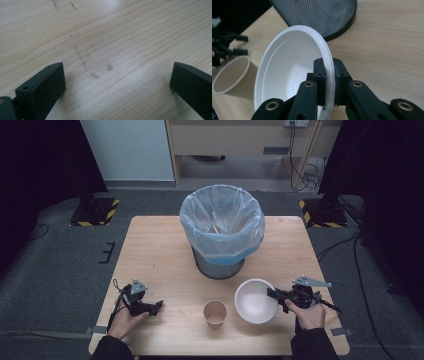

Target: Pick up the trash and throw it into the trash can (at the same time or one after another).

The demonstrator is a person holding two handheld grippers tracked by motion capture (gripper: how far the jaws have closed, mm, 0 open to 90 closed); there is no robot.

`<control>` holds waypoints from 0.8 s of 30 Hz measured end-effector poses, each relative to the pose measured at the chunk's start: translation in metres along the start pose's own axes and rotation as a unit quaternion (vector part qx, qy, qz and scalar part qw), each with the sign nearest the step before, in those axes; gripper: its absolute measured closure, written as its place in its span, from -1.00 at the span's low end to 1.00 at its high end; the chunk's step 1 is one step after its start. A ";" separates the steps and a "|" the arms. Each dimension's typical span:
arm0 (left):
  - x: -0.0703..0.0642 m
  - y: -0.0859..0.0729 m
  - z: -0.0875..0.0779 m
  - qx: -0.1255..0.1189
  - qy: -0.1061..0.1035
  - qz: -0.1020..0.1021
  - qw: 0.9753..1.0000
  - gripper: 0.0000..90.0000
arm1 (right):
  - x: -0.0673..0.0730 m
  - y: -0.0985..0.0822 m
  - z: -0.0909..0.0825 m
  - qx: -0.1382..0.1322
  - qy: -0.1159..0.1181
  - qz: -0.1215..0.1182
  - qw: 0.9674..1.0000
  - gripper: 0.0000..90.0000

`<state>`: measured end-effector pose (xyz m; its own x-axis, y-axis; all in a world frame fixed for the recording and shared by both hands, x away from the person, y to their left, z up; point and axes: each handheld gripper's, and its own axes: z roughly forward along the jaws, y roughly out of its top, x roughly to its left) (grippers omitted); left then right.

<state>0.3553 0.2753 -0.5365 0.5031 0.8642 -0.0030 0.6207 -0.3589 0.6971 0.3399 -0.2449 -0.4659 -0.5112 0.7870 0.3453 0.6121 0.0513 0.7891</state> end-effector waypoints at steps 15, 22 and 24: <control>0.000 0.000 0.000 0.000 0.000 0.000 1.000 -1.00 | -0.001 0.012 -0.026 -0.116 -0.025 0.012 0.993 0.86; 0.000 0.000 0.000 0.000 0.000 0.000 1.000 -1.00 | 0.000 0.018 -0.039 -0.188 -0.031 0.005 0.982 0.86; 0.000 0.000 0.000 0.000 0.000 0.000 1.000 -1.00 | 0.001 0.019 -0.042 -0.202 -0.033 0.004 0.979 0.86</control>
<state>0.3553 0.2754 -0.5364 0.5036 0.8639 -0.0038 0.6205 -0.3587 0.6974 0.3258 -0.2687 -0.4297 -0.4598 0.8245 0.3297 0.3201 -0.1924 0.9276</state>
